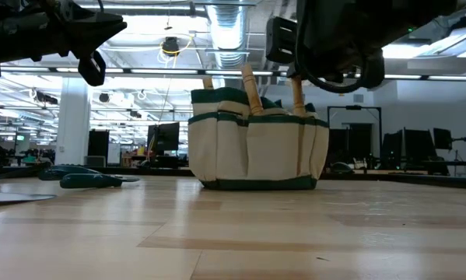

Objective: Pick & Place Garden tools in Gardening bag
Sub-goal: Put the trowel into the side pocket of the gardening bag

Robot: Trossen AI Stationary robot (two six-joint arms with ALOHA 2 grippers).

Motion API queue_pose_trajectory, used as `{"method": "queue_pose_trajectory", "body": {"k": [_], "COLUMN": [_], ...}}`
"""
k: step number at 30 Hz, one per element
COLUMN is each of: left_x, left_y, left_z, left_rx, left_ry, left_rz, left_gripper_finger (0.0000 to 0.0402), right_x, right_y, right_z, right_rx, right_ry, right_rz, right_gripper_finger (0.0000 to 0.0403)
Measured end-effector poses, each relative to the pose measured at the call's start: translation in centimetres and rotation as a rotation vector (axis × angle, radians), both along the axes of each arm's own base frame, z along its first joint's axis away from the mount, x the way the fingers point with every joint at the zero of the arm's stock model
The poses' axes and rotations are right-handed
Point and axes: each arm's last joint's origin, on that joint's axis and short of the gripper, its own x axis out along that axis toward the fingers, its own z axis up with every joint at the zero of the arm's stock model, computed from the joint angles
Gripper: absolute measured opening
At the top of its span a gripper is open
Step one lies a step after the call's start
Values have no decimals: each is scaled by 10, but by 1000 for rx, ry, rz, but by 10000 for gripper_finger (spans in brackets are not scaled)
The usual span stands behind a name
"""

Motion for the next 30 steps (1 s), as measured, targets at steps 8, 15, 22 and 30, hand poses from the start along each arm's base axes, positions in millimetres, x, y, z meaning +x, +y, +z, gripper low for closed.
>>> {"method": "queue_pose_trajectory", "body": {"k": [8,15,22,30], "left_x": [0,0,0,0], "left_y": [0,0,0,0], "left_z": [0,0,0,0], "left_rx": [0,0,0,0], "left_ry": [0,0,0,0], "left_rz": [0,0,0,0], "left_gripper_finger": [8,8,8,8], "right_x": [-1,-8,-11,-8], "right_y": [8,22,13,5], "right_z": [9,13,14,11], "right_rx": [-32,-55,-56,-46], "right_ry": [-14,34,109,134], "right_rz": [30,79,52,21], "right_gripper_finger": [56,56,56,56]}}
